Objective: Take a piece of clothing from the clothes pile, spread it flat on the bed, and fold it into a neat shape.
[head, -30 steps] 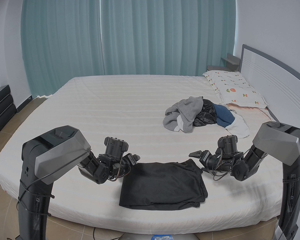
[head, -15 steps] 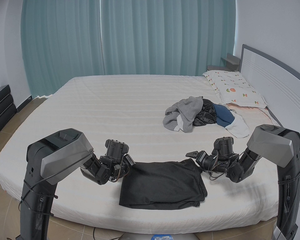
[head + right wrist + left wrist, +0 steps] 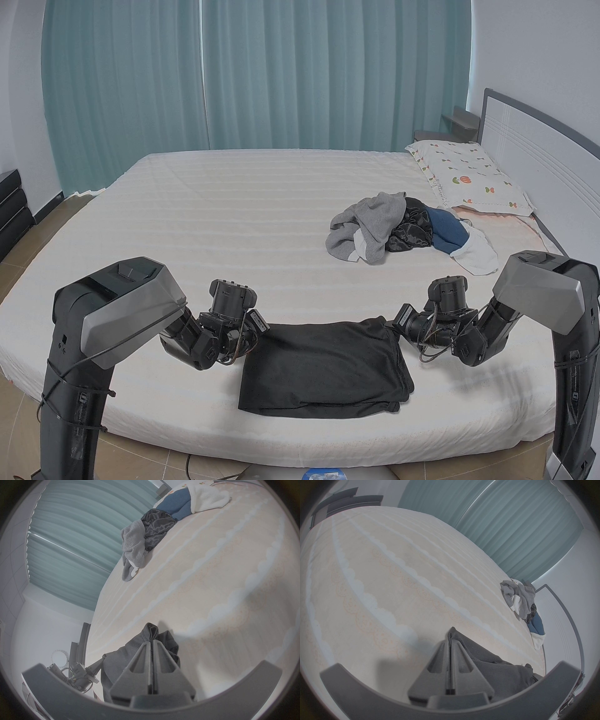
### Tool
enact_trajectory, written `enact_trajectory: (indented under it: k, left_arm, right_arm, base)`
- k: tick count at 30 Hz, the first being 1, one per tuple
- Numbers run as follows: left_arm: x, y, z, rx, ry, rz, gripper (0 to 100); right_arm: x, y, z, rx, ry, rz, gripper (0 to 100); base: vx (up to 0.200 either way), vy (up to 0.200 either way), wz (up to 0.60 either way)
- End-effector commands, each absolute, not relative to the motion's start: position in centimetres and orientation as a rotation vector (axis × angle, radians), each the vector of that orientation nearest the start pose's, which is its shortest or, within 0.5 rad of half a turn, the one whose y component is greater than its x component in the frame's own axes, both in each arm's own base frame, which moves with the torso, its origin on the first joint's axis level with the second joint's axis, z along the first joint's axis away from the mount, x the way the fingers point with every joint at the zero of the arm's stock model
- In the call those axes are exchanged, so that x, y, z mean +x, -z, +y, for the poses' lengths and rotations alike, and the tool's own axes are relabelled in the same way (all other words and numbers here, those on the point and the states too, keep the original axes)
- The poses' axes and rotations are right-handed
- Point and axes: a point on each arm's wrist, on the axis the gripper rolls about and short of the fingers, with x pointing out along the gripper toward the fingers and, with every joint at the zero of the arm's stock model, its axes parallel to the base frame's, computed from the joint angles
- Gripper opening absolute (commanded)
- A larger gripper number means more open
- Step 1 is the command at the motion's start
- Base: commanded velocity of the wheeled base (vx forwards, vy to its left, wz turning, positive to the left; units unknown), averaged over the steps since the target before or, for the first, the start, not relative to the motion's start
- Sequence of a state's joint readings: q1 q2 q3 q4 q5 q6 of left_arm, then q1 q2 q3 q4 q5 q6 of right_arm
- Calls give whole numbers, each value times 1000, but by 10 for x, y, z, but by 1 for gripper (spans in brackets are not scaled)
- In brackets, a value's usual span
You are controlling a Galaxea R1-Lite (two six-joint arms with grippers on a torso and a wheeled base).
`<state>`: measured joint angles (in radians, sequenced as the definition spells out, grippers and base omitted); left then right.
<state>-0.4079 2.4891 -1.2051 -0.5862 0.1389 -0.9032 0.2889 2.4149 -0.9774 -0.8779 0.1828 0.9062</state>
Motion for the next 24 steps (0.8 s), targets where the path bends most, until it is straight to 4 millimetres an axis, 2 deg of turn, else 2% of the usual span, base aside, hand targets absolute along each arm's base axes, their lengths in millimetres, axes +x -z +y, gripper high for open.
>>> enact_trajectory:
  k: [1, 9, 19, 20, 24]
  left_arm:
    - [403, 29, -170, -675, -64, 730, 0]
    - [403, 29, -170, -674, -66, 731, 0]
    - [403, 25, -168, -687, -58, 735, 0]
    - [403, 22, -165, -693, -58, 737, 100]
    - [401, 20, -163, -701, -40, 752, 100]
  right_arm:
    - [391, 14, 113, 841, -153, 718, 0]
    - [394, 19, 102, 848, -123, 716, 0]
    - [393, 20, 103, 849, -126, 723, 0]
    - [392, 20, 102, 852, -124, 725, 100]
    - [388, 15, 101, 857, -126, 727, 100]
  base:
    - [0, 0, 0]
    - [0, 0, 0]
    - [0, 0, 0]
    - [0, 0, 0]
    - [0, 0, 0]
